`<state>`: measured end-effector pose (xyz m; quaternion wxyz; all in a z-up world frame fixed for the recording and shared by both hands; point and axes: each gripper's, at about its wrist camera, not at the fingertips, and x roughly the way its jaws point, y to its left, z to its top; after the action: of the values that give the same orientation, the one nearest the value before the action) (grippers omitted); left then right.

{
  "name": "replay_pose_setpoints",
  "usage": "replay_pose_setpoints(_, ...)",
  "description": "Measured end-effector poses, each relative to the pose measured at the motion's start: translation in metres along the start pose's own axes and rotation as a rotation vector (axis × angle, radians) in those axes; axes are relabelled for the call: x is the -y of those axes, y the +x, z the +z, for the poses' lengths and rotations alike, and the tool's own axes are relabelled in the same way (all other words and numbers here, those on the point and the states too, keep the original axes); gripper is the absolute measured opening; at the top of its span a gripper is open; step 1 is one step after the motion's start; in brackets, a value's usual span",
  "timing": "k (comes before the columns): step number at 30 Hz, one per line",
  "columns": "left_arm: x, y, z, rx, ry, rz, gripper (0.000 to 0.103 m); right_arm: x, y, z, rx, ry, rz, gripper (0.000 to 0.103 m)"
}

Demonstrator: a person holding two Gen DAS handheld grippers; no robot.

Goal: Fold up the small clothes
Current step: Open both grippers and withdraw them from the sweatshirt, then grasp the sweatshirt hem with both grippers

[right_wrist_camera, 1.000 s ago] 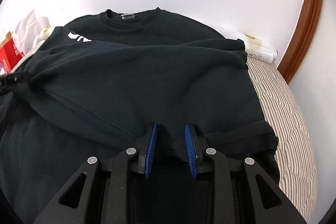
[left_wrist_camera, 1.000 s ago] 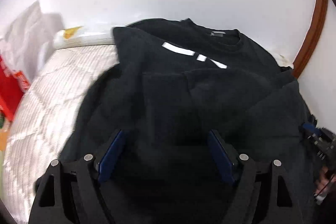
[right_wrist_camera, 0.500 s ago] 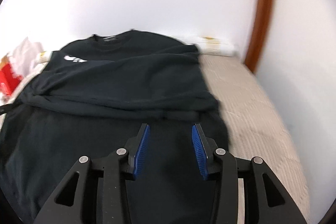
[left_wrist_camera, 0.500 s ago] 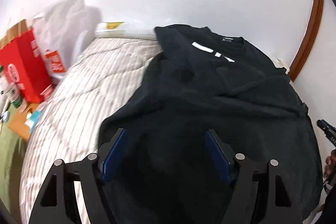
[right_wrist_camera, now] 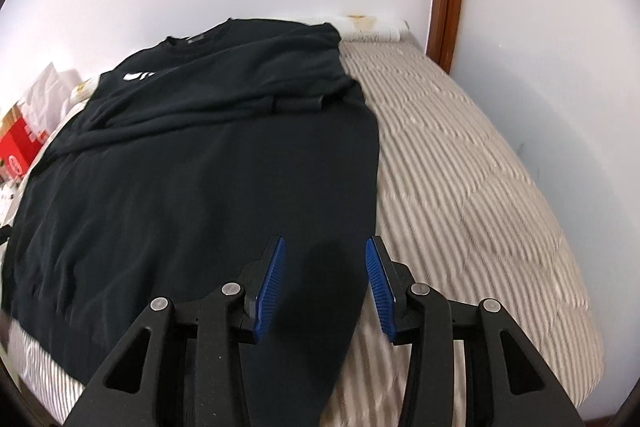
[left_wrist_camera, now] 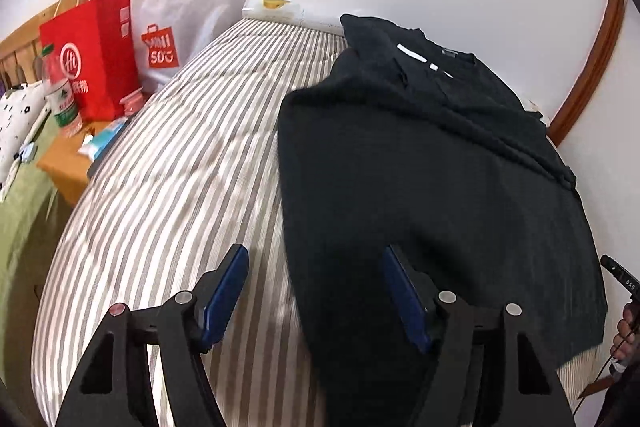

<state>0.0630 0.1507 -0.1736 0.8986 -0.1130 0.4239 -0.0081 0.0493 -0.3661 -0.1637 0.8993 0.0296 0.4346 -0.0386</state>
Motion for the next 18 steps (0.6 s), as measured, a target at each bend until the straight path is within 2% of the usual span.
replay_pose_setpoints(5, -0.002, -0.014, -0.022, 0.005, 0.006, -0.034, 0.067, -0.006, -0.015, -0.028, -0.02, -0.001, 0.082, 0.043)
replay_pose_setpoints(9, 0.003, -0.018, -0.029, 0.019, 0.016, -0.029, 0.066, -0.018, -0.019, -0.043, -0.029, -0.033, 0.096, 0.044)
replay_pose_setpoints(16, 0.023, -0.009, -0.031, 0.033, 0.079, 0.031, 0.066, -0.032, -0.007, -0.046, -0.015, -0.039, 0.035, 0.045)
replay_pose_setpoints(18, 0.026, -0.009, -0.03, 0.023, 0.094, 0.023, 0.066, -0.032, -0.004, -0.043, -0.003, -0.013, 0.017, 0.045)
